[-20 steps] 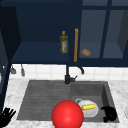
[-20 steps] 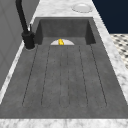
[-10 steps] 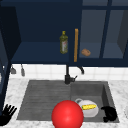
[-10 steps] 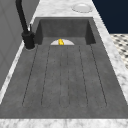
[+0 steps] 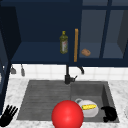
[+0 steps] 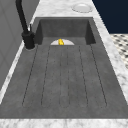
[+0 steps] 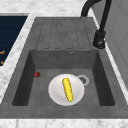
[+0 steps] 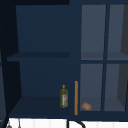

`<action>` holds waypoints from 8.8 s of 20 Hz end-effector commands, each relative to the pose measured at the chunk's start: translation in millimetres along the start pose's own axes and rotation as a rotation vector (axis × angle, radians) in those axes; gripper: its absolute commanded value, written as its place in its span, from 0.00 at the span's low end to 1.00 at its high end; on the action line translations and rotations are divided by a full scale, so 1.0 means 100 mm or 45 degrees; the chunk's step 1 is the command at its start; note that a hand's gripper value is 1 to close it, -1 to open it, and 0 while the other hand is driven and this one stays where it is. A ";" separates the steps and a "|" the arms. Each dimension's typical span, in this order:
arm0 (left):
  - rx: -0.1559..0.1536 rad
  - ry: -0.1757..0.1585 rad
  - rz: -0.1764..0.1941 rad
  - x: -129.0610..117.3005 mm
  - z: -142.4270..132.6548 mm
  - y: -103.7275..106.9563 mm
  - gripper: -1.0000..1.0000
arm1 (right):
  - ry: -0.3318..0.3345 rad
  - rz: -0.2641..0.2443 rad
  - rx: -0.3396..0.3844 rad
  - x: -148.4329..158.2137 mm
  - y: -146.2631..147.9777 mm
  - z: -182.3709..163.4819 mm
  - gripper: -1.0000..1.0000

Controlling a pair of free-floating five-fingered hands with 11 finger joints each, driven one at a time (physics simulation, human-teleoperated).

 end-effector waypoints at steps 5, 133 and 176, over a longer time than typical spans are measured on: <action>0.152 0.028 0.137 -0.07 -0.13 0.01 0.00 | 0.000 0.000 0.000 0.00 0.00 0.00 0.50; 0.264 0.114 1.499 -0.86 -1.08 -0.17 0.00 | 0.000 0.000 0.000 0.00 0.00 0.00 0.50; 0.589 0.286 1.766 -1.58 -1.32 0.32 0.00 | 0.000 0.000 0.000 0.00 0.00 0.00 0.50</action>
